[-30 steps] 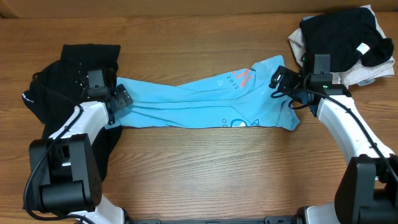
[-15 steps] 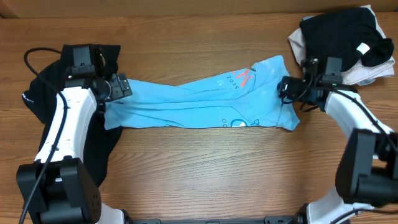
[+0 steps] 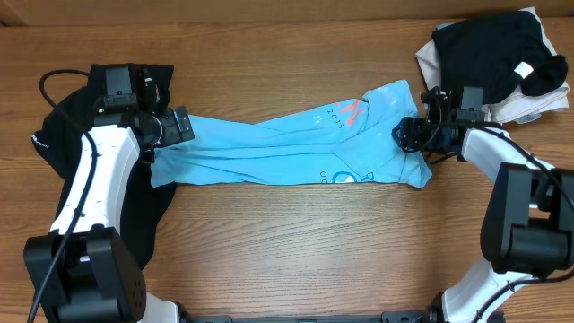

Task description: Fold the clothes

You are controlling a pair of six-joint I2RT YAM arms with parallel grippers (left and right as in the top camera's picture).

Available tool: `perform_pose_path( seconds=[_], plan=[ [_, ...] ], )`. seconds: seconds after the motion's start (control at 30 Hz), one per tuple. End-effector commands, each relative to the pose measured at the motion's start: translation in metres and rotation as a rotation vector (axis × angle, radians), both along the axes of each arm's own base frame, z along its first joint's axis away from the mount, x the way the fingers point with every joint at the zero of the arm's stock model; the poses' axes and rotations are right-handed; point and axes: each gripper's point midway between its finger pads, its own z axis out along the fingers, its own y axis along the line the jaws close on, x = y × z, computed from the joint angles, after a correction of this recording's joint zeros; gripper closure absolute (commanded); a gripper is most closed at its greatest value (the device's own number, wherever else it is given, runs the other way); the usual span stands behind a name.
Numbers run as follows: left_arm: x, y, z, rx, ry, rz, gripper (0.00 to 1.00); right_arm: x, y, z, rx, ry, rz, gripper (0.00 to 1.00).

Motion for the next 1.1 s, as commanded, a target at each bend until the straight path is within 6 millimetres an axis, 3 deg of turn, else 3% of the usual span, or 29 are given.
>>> perform_pose_path(
  seconds=[0.0, 0.13, 0.23, 0.67, 0.83, 1.07],
  plan=[
    [0.003, 0.0, 0.009, 0.002, -0.024, -0.021, 0.0, -0.01, 0.01, -0.022, 0.06, 0.079, 0.002, 0.45],
    [0.003, 0.0, 0.009, 0.001, -0.024, -0.021, 0.0, -0.021, 0.008, -0.024, 0.084, 0.151, -0.078, 0.78],
    [0.003, 0.0, 0.009, 0.001, -0.023, -0.021, 0.0, -0.034, -0.007, -0.028, 0.063, 0.235, -0.202, 0.91],
    [0.002, -0.012, 0.003, -0.063, -0.012, -0.057, 0.0, -0.09, -0.09, 0.01, 0.037, 0.368, -0.505, 0.93],
    [0.004, -0.022, -0.014, -0.093, 0.02, -0.146, 0.0, -0.1, -0.098, 0.009, 0.036, 0.394, -0.512, 0.92],
    [0.012, -0.046, -0.061, -0.192, 0.068, -0.326, 0.0, -0.11, -0.103, 0.007, 0.001, 0.433, -0.544, 0.92]
  ],
)
